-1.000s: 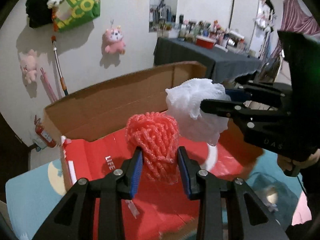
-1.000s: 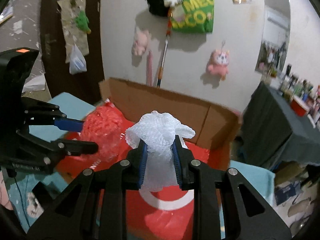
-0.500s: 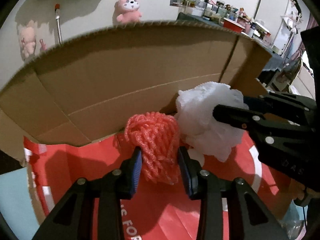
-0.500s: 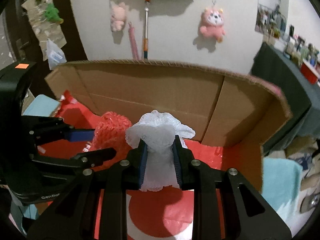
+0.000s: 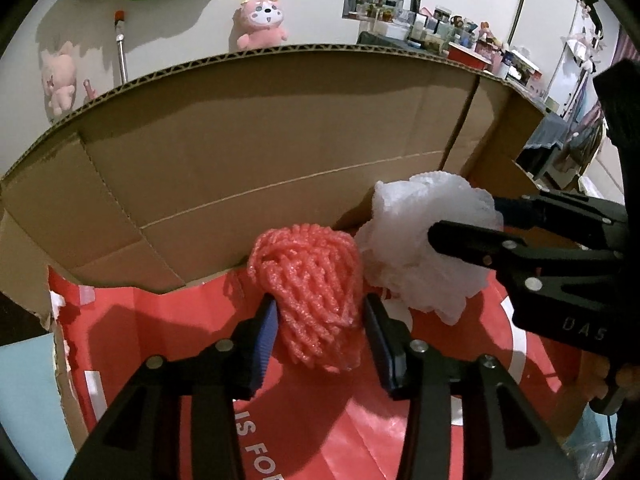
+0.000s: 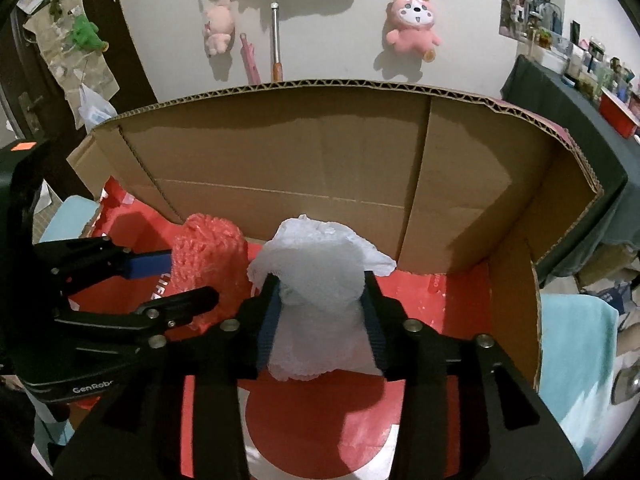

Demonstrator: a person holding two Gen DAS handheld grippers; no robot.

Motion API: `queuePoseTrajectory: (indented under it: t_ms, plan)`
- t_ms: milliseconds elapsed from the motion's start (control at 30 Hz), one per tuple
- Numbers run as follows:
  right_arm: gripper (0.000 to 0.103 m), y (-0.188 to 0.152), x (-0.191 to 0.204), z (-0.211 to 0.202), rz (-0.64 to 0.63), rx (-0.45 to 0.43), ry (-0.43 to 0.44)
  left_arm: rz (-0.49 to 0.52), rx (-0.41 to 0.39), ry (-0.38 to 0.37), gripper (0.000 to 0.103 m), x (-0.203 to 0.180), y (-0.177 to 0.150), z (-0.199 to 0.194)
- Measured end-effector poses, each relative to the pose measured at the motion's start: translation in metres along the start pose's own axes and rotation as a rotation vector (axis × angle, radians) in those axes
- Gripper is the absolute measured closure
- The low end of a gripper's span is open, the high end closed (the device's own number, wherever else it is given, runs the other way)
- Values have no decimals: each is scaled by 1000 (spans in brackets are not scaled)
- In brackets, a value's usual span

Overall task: Organize soft objects
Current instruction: 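Carry both items into the red box and open both tools, then withdraw both tools from the box back toward the table items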

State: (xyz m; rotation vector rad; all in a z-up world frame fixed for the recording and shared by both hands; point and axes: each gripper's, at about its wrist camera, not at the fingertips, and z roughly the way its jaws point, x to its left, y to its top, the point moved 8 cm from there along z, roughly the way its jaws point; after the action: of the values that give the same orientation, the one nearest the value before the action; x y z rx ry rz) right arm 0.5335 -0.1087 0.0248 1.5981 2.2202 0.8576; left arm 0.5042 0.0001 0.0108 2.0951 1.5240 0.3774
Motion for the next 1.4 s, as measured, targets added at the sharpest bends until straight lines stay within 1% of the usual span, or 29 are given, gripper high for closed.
queuePoseTrajectory:
  t_ms: [67,100,233,367,400,433,633,733,800,833,933,1000,1167,1267,1400]
  plan:
    - [61,1,1,0,-5,0,-9,0,1,5,56,0,1,0]
    - [60,2,1,0,-6,1,-9,-1,0,6,54,-1,1,0]
    - [54,2,-1,0,4,3,-22,1,-2,27,41,1,0,-3]
    - [46,3,-5,-3,34,5,-14,-8,-11,37,39,5,-4,-11]
    - [45,3,-6,-4,39,3,-15,-14,-14,37,36,6,-5,-14]
    - [44,3,-7,-6,44,1,-14,-21,-20,39,32,7,-5,-18]
    - [35,3,-2,-28,56,-21,-12,-33,-98,58,21,4,-5,-59]
    - [33,4,3,-51,40,-51,-29,-45,-151,54,13,-2,-6,-89]
    - [26,4,7,-67,35,-69,-37,-49,-189,51,10,-8,-8,-110]
    - [25,4,8,-76,33,-81,-41,-52,-211,48,7,-11,-9,-123]
    - [24,1,17,-110,22,-128,-52,-61,-271,41,3,-23,-13,-154]
    - [18,-4,22,-134,17,-162,-64,-56,-314,47,0,-34,-18,-180]
    - [16,-20,37,-197,13,-255,-52,-30,-413,71,0,-55,-36,-233]
    - [10,-32,47,-231,1,-307,-45,-22,-464,85,0,-67,-51,-264]
    - [10,-55,61,-270,-43,-368,-55,-19,-536,91,0,-80,-77,-297]
